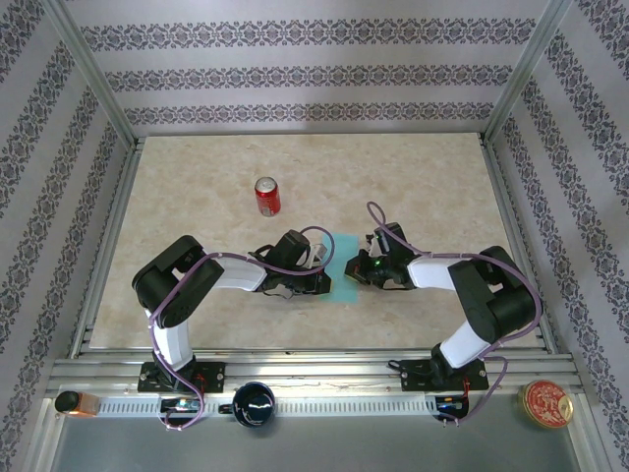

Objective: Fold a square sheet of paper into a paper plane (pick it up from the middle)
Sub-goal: Fold the triangle a second time at the center of the table, then turn over the paper at the center of the table.

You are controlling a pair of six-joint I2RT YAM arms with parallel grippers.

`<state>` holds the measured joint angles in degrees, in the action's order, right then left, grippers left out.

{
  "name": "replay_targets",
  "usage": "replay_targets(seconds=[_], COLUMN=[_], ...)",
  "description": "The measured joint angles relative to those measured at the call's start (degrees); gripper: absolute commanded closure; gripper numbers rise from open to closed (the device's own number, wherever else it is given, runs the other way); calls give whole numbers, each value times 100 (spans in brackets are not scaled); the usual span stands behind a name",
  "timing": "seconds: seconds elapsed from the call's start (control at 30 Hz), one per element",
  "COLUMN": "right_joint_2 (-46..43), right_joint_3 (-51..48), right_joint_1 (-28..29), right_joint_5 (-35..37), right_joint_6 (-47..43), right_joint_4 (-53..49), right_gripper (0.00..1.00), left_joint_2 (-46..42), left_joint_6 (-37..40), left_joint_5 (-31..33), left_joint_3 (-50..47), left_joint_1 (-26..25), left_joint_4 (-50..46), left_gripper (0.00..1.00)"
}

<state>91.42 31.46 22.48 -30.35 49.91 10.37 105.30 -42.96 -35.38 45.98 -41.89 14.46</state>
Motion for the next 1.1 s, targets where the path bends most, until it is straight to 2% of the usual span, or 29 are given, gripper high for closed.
replay_targets(seconds=[0.23,0.43,0.53,0.6,0.7,0.87,1.1], right_joint_2=[-175,-645,-1084,-1368,-1720,-2107,-2415], right_joint_3=[-20,-87,-131,-195,-389,-767,-1051], right_joint_1=[-289,-321,-278,-223,-105,173,487], right_joint_5=[212,402,424,422,444,527,682], right_joint_6=[-55,-83,-79,-61,2,260,745], right_joint_4=[-203,-470,-592,-612,-660,-804,-872], right_gripper=[94,90,88,86,82,78,79], left_joint_2=[-2,-46,-105,-225,-466,-557,-94], left_joint_6=[-46,-212,-258,-245,-151,168,636], left_joint_5=[-20,-33,-37,-26,57,114,35], left_joint_3=[-66,-175,-188,-168,70,859,1624], left_joint_1=[0,0,0,0,9,177,376], left_joint_4=[144,328,245,44,-452,-997,-1665], left_gripper=[100,99,90,84,82,84,88])
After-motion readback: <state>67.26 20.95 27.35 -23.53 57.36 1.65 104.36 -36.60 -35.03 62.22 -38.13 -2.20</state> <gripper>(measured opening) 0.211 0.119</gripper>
